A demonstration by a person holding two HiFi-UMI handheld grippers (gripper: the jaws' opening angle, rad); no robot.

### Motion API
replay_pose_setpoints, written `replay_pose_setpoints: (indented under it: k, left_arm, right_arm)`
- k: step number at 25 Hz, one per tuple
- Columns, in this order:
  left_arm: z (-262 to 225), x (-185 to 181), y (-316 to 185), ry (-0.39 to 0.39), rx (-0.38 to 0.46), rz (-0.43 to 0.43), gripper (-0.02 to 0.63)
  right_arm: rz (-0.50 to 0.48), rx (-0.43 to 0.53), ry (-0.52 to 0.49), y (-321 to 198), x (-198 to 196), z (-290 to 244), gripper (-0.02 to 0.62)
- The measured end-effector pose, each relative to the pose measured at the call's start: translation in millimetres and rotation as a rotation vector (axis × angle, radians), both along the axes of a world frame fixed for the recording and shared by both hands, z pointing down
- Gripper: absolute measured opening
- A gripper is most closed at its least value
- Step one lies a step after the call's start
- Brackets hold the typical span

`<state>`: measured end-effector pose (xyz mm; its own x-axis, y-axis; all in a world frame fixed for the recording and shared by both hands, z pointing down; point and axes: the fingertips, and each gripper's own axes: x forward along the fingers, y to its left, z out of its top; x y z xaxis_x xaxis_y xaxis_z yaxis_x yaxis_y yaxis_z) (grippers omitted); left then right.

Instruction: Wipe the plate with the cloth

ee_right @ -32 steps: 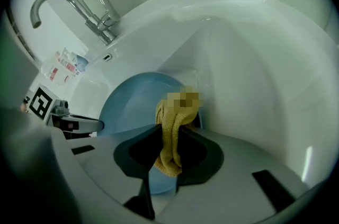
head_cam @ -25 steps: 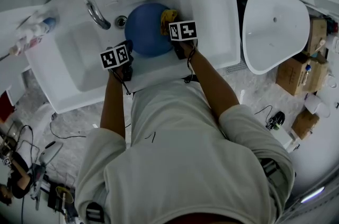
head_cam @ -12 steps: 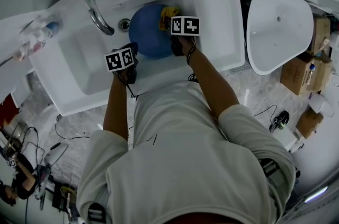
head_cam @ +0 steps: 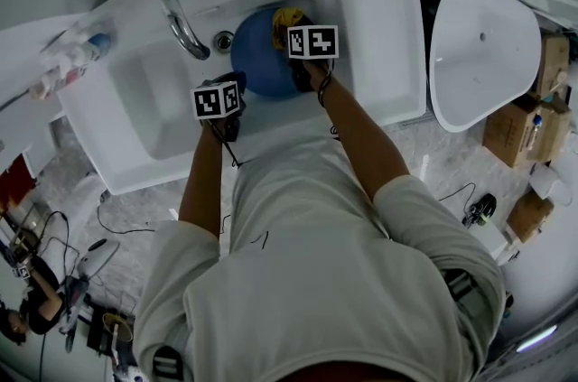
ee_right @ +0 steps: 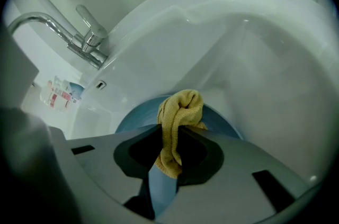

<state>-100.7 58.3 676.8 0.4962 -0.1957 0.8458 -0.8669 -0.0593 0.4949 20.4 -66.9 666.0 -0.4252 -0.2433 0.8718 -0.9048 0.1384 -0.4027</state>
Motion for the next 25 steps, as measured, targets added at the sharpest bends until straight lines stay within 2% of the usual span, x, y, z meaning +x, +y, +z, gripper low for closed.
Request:
replay_pose_setpoints:
  k: [10, 14, 19, 25]
  left_arm:
    - [-4, -1, -3, 0.026, 0.024, 0.010, 0.080]
    - [-3, 0, -3, 0.077, 0.045, -0.007, 0.083]
    - [-5, -1, -6, 0.160, 0.058, -0.082, 0.083]
    - [6, 2, 2, 0.186, 0.044, -0.047, 0.083]
  right_arm:
    - [-0.088, 0.014, -0.008, -3, -32, 2, 0.074]
    - [-0.123, 0.019, -0.034, -1, -47, 3, 0.074]
    - [-0.197, 0.020, -0.069, 6, -69, 3, 0.075]
    - [-0.298, -0.003, -0.071, 23, -92, 11, 0.074]
